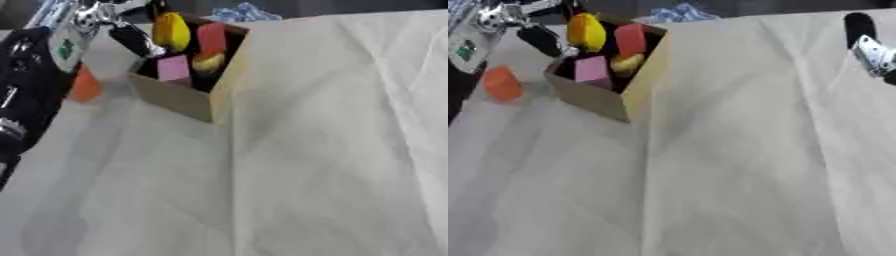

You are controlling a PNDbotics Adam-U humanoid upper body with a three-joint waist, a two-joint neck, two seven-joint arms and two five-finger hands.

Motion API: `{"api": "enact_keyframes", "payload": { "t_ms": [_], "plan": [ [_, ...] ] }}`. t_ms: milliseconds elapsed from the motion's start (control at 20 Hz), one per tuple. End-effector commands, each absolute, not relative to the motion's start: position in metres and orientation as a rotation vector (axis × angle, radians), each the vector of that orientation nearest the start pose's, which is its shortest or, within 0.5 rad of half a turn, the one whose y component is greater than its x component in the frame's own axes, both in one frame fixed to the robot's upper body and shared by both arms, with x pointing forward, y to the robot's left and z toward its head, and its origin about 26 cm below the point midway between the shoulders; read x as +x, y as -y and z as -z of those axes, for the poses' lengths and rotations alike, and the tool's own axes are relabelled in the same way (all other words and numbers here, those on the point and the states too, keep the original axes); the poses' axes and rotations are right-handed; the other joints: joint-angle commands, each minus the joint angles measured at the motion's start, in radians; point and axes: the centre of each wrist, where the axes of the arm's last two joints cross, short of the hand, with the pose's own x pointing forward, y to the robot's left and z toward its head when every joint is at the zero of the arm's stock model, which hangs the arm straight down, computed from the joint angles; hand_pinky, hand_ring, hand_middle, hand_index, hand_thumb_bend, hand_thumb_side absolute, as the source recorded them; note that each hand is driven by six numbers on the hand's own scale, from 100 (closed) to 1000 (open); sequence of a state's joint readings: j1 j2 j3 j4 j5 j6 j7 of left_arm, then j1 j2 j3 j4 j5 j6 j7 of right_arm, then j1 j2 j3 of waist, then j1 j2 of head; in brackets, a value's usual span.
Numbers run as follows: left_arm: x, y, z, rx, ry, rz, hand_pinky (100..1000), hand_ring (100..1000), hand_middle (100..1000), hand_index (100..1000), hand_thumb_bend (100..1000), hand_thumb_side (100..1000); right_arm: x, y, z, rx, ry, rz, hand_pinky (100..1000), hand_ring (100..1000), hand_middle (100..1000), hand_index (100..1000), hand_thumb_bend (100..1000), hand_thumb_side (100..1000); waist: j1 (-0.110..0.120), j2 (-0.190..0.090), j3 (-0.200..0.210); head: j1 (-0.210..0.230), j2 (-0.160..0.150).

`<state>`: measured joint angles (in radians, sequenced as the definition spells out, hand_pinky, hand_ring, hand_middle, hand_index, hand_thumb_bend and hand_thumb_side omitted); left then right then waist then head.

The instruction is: Pick up objects on the table and place them in the box.

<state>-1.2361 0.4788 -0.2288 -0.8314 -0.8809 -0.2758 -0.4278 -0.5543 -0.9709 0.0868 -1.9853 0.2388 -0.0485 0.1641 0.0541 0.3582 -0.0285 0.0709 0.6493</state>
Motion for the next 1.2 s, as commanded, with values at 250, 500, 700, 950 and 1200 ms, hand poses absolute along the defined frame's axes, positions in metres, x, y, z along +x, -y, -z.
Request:
{"api": "enact_keyframes", "payload": {
  "t_ms": [250, 500, 700, 950, 1200],
  "plan": [
    [0.496, -0.249, -0.326, 1.089, 1.56, 1.624, 853, 828, 829, 951, 668, 608, 0.288, 0.296, -0.341, 1.178, -2.846, 1.747, 887, 820, 716, 824, 100, 436, -0.004, -0.025, 0.0, 0.006, -0.006],
    [0.491, -0.26, -0.337, 1.125, 1.626, 1.543, 850, 817, 819, 946, 642, 635, 0.288, 0.298, -0.339, 1.175, -2.878, 1.712, 886, 819, 714, 819, 100, 425, -0.003, -0.033, 0.009, 0.004, 0.0],
    [0.481, -0.281, -0.352, 1.119, 1.695, 1.44, 844, 798, 795, 924, 540, 607, 0.289, 0.3, -0.333, 1.102, -3.02, 1.565, 886, 809, 706, 815, 100, 466, -0.004, -0.036, 0.018, 0.001, 0.005],
    [0.462, -0.326, -0.362, 1.129, 1.674, 1.322, 846, 796, 787, 906, 493, 542, 0.293, 0.301, -0.312, 0.823, -3.36, 1.167, 889, 816, 732, 821, 100, 630, -0.004, -0.032, 0.028, -0.002, 0.005],
    [0.446, -0.367, -0.364, 1.12, 1.569, 1.291, 851, 806, 793, 905, 523, 523, 0.295, 0.302, -0.294, 0.692, -3.452, 1.052, 889, 816, 730, 818, 100, 636, -0.003, -0.028, 0.032, -0.004, 0.003]
  ]
}}
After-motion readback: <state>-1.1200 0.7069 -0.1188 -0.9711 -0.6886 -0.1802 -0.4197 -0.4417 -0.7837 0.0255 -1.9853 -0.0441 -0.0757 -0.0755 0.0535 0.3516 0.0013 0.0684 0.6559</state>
